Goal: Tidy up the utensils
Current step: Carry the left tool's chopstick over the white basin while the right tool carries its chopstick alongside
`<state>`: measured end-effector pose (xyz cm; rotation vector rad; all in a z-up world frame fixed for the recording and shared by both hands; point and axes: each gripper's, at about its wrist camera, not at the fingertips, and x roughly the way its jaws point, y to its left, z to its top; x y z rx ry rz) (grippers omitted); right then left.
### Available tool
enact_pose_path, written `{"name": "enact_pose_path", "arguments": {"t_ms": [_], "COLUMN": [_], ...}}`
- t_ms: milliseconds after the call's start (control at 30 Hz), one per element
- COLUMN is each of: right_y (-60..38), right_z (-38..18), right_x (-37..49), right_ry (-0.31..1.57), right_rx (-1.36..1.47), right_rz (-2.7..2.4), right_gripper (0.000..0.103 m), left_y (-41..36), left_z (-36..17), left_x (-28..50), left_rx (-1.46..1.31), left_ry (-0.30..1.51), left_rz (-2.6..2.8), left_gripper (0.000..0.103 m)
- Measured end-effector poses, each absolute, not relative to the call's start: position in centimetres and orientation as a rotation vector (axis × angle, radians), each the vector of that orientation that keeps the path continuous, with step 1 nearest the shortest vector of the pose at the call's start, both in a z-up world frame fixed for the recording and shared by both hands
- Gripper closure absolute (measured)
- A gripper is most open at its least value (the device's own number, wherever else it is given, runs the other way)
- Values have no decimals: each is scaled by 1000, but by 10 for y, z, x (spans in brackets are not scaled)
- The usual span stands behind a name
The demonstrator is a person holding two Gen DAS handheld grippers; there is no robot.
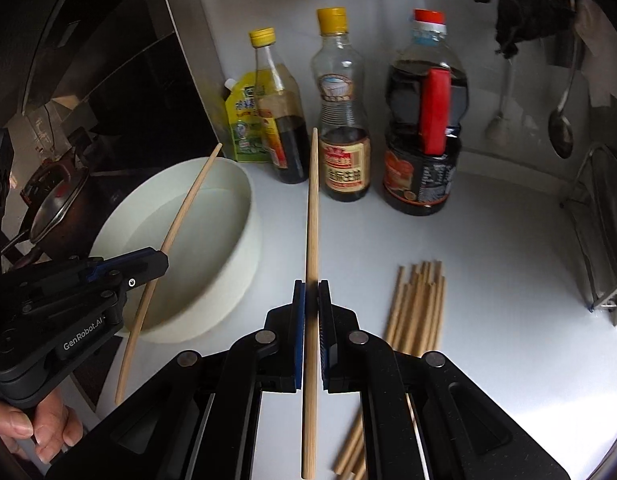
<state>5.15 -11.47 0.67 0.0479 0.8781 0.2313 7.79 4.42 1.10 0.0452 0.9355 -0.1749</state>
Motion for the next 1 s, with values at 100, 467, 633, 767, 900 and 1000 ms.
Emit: {"name": "enact_pose_path", "arguments": {"t_ms": [100, 467, 633, 767, 900, 1000], "right_y": [-78, 27, 40, 41, 41, 40], "right_z": [5, -40, -60, -72, -79, -81], "right_x": [72, 133, 147, 154, 159, 159], "right_ry": [883, 1011, 1059, 1088, 1108, 1113], "right_rx": [48, 35, 36, 28, 22, 23], "right_rz": [286, 391, 370, 344, 328, 324], "right_gripper": [97, 97, 97, 97, 97, 97], "left_y": [78, 156, 165, 171, 174, 174], "left_z": [12, -24, -46, -64, -74, -72], "left_x": [95, 145, 161, 169, 174, 174], "left_rx": [42, 5, 6, 9, -5, 5], "left_ry": [933, 1025, 1063, 1098, 1129, 1125], "left_rz": [-122, -24, -28, -27, -34, -28], "left_gripper": [96, 96, 96, 96, 96, 91]}}
